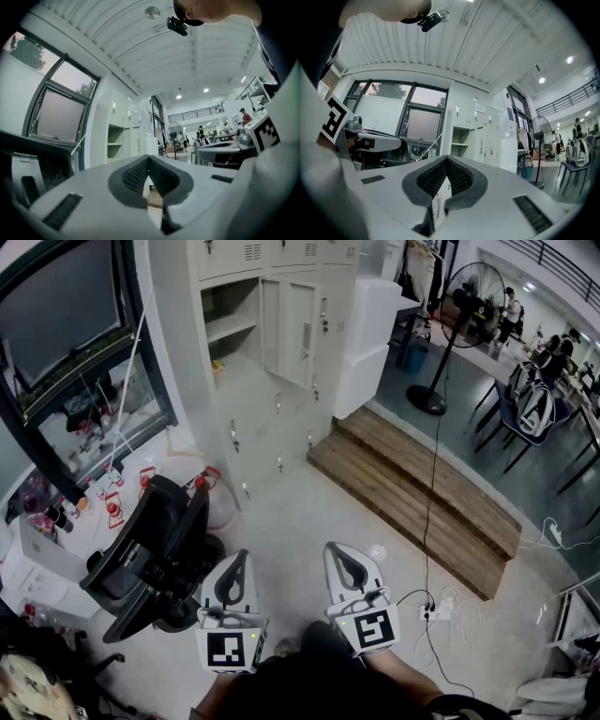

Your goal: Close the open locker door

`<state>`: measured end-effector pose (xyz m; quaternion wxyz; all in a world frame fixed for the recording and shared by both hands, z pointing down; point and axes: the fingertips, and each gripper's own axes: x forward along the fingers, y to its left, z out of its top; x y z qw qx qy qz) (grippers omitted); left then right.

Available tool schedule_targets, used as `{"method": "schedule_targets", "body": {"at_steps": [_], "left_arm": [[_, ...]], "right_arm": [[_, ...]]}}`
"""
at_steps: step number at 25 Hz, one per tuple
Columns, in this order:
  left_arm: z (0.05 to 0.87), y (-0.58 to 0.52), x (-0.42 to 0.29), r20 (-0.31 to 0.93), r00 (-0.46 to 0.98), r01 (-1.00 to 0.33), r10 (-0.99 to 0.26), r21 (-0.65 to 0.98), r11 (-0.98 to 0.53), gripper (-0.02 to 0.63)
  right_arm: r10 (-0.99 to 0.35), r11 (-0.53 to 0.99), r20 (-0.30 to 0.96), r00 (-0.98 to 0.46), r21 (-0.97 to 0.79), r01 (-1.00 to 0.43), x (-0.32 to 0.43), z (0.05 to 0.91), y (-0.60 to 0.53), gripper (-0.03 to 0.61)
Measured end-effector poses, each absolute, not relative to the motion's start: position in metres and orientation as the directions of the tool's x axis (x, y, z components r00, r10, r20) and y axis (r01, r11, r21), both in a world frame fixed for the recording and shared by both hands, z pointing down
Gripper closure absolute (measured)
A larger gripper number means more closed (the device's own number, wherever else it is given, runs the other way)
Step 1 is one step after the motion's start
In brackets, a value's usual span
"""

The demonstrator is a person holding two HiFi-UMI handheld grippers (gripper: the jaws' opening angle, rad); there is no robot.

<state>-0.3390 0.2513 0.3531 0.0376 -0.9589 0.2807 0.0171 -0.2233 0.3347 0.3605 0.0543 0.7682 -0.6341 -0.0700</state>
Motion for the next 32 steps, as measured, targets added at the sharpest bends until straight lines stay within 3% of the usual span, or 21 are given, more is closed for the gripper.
{"method": "schedule_targets", "body": {"at_steps": [7, 15, 21, 23, 24, 32], "left_arm": [[0.342, 0.263, -0.370, -0.010, 0.863, -0.502, -0.505, -0.120, -0.856, 0.612], [0.352, 0.264, -0.367, -0.008, 0.868, -0.494, -0.496, -0.109, -0.863, 0.612], [0.351, 0.255, -0.327, 0.003, 0.894, -0.446, -0.448, -0.090, -0.890, 0.612], [0.350, 0.243, -0.311, -0.008, 0.893, -0.449, -0.450, -0.094, -0.889, 0.612], [0.349, 0.235, -0.303, -0.015, 0.891, -0.454, -0.454, -0.098, -0.886, 0.612], [0.337, 0.159, -0.217, -0.019, 0.866, -0.500, -0.500, -0.090, -0.862, 0.612]], "right_arm": [[-0.972, -0.218, -0.108, 0.210, 0.071, -0.973, -0.257, 0.348, 0.333, 0.563], [-0.969, -0.213, -0.142, 0.200, 0.081, -0.974, -0.257, 0.336, 0.336, 0.561], [-0.966, -0.187, -0.184, 0.181, 0.020, -0.982, -0.229, 0.326, 0.316, 0.560], [-0.961, -0.182, -0.216, 0.174, 0.020, -0.983, -0.213, 0.324, 0.305, 0.529], [-0.962, -0.181, -0.211, 0.172, 0.025, -0.983, -0.204, 0.325, 0.298, 0.499], [-0.976, -0.133, -0.177, 0.126, 0.030, -0.991, -0.117, 0.317, 0.220, 0.499]]}}
